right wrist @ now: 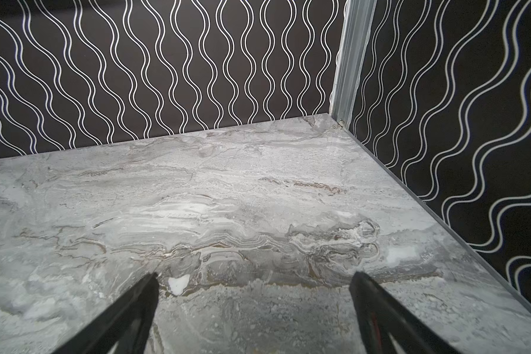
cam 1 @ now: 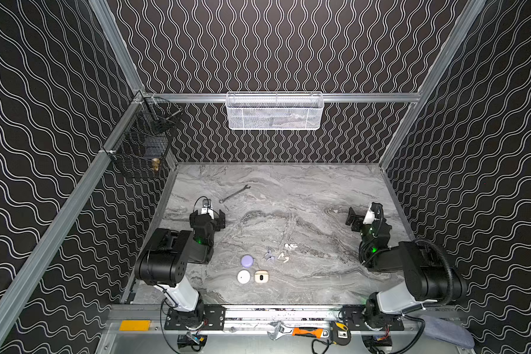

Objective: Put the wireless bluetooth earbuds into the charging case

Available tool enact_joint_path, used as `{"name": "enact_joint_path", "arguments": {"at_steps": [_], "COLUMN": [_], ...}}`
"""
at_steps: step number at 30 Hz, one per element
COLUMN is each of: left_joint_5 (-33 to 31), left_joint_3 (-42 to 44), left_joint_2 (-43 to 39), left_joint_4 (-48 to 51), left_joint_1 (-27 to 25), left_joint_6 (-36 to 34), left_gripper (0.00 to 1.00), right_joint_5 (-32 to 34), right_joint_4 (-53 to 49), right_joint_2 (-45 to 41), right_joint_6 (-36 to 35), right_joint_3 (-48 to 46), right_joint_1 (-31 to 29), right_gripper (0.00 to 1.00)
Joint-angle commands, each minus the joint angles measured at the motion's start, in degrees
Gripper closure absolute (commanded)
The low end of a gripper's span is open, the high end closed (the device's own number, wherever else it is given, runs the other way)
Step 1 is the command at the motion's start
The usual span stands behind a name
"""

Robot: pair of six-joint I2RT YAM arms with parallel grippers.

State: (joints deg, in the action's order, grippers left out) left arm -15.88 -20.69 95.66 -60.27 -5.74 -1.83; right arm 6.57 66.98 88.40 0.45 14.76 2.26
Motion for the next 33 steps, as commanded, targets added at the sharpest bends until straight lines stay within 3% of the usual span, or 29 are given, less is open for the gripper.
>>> {"name": "enact_joint_path", "arguments": {"at_steps": [1, 33], "left_joint_5": [0.19, 0.04], "left_joint_3": [0.02, 0.35], "left_joint_2": [-0.12, -0.19], "left_joint_4": [-0.56, -1.14], "left_joint_1": [0.02, -0.06], "left_joint_6": [-0.84, -0.90], "left_gripper": [0.01, 0.01], "right_joint_5": [-0.41, 0.18], "right_joint_4": [1.14, 2.56], "right_joint_2": [-0.08, -0.55], "right_joint_6": [-0.01, -0.40], "right_joint_3": [0.16, -0.42], "right_joint_1": [-0.04, -0.17], "right_gripper": [0.00, 0.00]}}
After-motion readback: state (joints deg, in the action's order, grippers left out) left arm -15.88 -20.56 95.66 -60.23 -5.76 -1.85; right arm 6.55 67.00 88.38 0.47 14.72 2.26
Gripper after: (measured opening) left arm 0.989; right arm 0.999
